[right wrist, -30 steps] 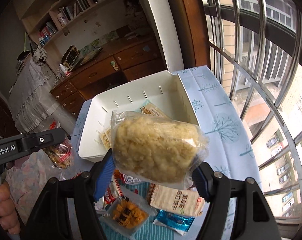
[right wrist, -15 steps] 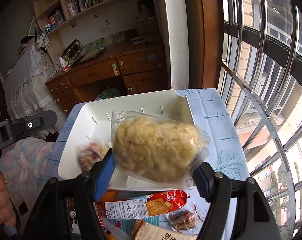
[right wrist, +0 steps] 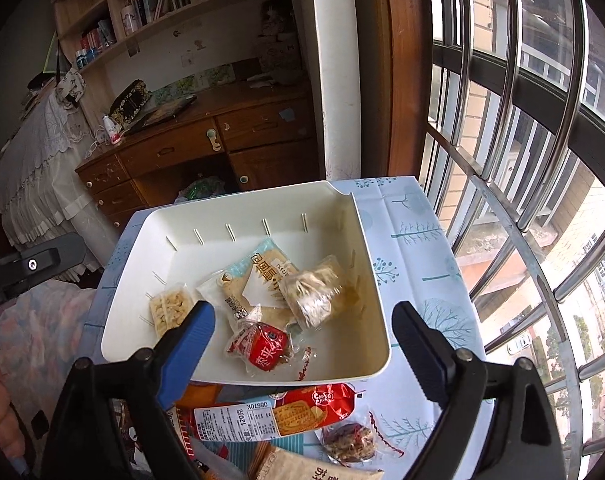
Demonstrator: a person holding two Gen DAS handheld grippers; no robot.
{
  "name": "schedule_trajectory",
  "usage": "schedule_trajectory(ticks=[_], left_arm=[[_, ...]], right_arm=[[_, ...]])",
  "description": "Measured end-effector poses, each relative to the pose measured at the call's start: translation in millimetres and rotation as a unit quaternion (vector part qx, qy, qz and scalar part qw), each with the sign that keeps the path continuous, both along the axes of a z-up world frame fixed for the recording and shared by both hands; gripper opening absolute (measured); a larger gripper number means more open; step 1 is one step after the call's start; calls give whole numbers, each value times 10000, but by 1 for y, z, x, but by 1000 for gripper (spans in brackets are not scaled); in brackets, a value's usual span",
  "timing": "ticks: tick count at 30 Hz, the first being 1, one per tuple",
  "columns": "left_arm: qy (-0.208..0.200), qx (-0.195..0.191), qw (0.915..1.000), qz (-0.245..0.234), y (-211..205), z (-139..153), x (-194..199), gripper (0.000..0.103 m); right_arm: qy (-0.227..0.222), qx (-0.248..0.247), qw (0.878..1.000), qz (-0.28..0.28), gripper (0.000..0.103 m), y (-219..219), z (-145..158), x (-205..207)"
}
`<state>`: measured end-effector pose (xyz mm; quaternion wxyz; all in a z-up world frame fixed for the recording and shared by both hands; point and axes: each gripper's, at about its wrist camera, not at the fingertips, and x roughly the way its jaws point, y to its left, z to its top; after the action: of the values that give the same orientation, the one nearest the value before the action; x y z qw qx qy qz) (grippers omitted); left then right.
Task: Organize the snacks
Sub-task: 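Carry the nut bag and cake bag into the white tray and open both grippers, then withdraw both grippers from the tray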
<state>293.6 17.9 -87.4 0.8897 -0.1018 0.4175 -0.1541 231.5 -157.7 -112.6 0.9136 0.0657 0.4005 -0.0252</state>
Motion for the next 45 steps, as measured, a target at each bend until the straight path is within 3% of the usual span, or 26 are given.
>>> schedule_trajectory(ticks=[18,29,35,40,45], left_arm=[[-526,-51,9981,323,25,42,-131,61],[-404,50,9987,306,30,42,-207,61],[-88,236,9991,334,26,36,-227,61],[358,176,9985,368,27,23,-230,61],[1047,87,9930,540,30,-3,-223,61]], right_arm=[[-669,-36,9976,151,91,2,43,-102],[-895,-226,9954,268,91,5,49,-174],[-970,-408,9930,538,91,10,46,-205],[-997,-703,9896,756,91,17,41,-224],[-938,-826,9877,941,91,19,33,-233]])
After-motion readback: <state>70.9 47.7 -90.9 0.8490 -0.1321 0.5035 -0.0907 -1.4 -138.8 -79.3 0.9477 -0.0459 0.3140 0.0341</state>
